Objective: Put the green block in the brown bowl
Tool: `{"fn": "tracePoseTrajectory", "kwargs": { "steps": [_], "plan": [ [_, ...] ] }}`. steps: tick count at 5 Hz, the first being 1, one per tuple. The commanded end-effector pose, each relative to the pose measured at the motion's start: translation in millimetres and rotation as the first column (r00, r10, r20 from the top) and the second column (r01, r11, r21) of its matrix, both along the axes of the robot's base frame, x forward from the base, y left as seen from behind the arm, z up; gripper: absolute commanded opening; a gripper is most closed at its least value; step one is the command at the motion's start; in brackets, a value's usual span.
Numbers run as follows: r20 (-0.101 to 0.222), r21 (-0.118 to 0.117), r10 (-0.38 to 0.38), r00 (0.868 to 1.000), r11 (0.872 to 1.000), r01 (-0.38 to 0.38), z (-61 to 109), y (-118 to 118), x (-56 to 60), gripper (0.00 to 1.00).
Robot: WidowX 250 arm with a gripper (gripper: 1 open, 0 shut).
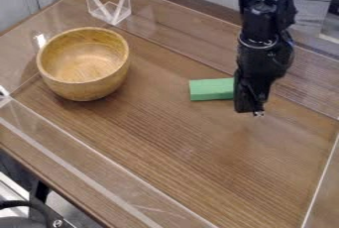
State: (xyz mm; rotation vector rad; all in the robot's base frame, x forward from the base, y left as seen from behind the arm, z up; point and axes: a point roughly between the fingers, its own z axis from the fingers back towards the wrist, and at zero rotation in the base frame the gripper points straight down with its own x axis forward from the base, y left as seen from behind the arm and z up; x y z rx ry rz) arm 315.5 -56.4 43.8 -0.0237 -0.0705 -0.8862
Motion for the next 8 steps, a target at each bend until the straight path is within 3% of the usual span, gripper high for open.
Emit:
{"fn": "tracePoseTrajectory", "kwargs": {
  "steps": [1,2,3,4,6,7,8],
  "plan": [
    [0.078,-0.019,0.045,0.996,0.999,-0.044,19.0,12,8.8,0.0],
    [0.093,-0.037,-0.022,0.995,0.999,0.025,13.2,16,4.3,0.0],
    [0.078,-0.057,-0.075,0.994,0.995,0.079,10.9,16,-2.0,0.0],
    [0.06,-0.069,-0.035,0.998,0.997,0.039,17.3,20,2.8,0.0],
    [0.016,-0.049,0.005,1.0,0.999,-0.004,43.8,24,0.1,0.0],
    [0.004,-0.024,0.133,0.991,0.991,-0.133,77.6,36,-3.7,0.0],
    [0.009,-0.008,0.156,0.988,0.988,-0.156,85.4,50,-3.0,1.0]
  ]
}}
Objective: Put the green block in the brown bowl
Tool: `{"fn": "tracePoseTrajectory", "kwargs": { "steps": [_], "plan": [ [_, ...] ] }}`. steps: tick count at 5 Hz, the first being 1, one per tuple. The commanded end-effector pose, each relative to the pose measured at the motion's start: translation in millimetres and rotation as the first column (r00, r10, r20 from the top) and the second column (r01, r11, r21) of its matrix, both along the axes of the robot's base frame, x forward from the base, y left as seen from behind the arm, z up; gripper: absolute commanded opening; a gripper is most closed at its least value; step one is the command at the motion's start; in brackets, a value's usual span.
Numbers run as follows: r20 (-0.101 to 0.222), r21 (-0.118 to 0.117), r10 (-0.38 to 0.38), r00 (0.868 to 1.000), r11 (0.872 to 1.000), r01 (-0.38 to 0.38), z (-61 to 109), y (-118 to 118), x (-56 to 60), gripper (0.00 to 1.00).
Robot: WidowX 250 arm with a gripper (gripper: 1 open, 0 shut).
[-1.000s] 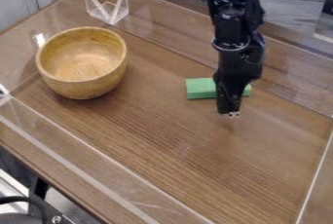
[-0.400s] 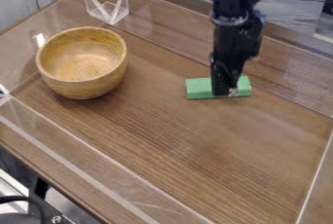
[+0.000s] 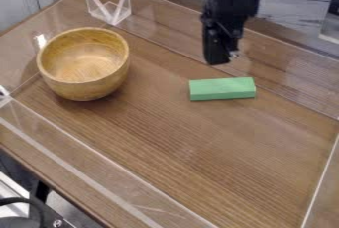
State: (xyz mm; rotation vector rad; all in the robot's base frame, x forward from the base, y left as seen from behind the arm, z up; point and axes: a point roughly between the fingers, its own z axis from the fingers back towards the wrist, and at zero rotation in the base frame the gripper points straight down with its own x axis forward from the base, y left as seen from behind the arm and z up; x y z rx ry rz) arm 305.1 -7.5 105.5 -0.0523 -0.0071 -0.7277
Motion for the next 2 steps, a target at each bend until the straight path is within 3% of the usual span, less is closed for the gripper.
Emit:
{"fn": "tracePoseTrajectory", "kwargs": {
  "steps": [1,2],
  "plan": [
    [0.09,0.005,-0.094,0.992,0.996,0.094,4.2,-1,18.4,1.0],
    [0.099,0.008,-0.182,0.978,0.983,0.182,-18.4,-5,28.7,1.0]
  ]
}}
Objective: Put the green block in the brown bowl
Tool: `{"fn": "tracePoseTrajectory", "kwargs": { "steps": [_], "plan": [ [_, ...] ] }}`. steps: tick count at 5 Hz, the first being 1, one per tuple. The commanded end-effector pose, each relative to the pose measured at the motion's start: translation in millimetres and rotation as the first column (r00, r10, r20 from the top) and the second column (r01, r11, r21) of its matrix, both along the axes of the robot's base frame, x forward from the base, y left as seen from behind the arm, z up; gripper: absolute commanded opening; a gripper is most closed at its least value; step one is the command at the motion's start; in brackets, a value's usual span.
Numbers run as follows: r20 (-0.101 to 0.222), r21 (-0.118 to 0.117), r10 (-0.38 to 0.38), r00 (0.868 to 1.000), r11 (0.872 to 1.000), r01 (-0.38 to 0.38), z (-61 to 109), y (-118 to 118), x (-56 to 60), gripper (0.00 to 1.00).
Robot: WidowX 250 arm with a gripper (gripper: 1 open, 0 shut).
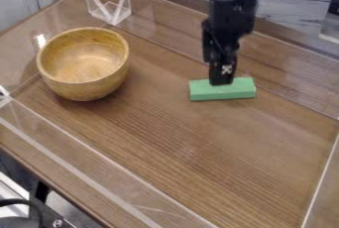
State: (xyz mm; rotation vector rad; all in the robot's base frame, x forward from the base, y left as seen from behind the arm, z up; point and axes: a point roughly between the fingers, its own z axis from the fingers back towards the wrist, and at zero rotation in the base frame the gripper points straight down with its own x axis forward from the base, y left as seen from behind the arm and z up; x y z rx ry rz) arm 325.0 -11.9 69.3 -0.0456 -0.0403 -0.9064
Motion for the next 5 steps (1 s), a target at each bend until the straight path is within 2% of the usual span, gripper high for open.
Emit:
{"fn": "tracePoseTrajectory", "kwargs": {
  "steps": [1,3,4,5],
  "plan": [
    [0.075,0.003,-0.054,0.996,0.999,0.054,1.8,-5,13.9,1.0],
    [0.094,-0.005,-0.086,0.992,0.996,0.086,-21.0,-6,27.8,1.0],
    [0.087,0.001,-0.046,0.995,0.999,0.046,-14.4,-2,33.7,0.0],
    [0.074,0.008,0.016,0.997,1.0,-0.017,-9.5,10,30.5,0.0]
  ]
}}
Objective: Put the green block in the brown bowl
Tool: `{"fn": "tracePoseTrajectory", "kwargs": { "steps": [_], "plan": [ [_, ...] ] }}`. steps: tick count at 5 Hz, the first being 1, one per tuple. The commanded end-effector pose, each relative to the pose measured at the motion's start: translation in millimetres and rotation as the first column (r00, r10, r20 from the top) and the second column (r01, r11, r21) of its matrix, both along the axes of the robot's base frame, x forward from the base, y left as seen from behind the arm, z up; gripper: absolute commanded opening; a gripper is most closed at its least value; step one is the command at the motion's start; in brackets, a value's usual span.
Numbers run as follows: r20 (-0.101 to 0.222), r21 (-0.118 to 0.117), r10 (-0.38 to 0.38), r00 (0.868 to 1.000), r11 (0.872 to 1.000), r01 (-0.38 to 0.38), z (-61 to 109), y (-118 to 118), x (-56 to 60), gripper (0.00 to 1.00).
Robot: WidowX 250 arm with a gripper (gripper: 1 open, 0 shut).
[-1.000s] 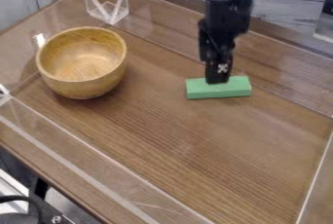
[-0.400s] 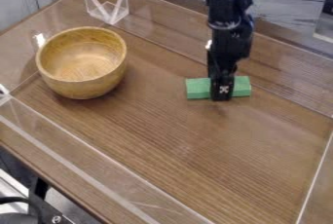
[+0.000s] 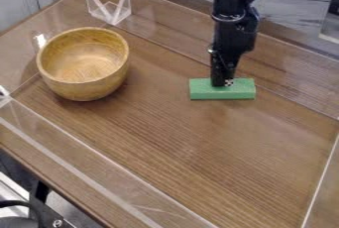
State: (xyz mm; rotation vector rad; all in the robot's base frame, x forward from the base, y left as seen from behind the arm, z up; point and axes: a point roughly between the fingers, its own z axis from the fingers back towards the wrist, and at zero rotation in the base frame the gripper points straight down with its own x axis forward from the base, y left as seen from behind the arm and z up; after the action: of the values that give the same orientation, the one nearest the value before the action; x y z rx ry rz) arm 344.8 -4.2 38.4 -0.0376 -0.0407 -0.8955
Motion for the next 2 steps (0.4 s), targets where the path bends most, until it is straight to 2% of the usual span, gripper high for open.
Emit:
{"fn": "tracePoseTrajectory", "kwargs": {
  "steps": [1,2],
  "plan": [
    [0.07,0.001,0.046,0.996,0.999,-0.046,15.3,14.2,9.0,0.0],
    [0.07,0.0,0.044,0.997,0.999,-0.044,16.0,12.4,6.4,1.0]
  ]
}}
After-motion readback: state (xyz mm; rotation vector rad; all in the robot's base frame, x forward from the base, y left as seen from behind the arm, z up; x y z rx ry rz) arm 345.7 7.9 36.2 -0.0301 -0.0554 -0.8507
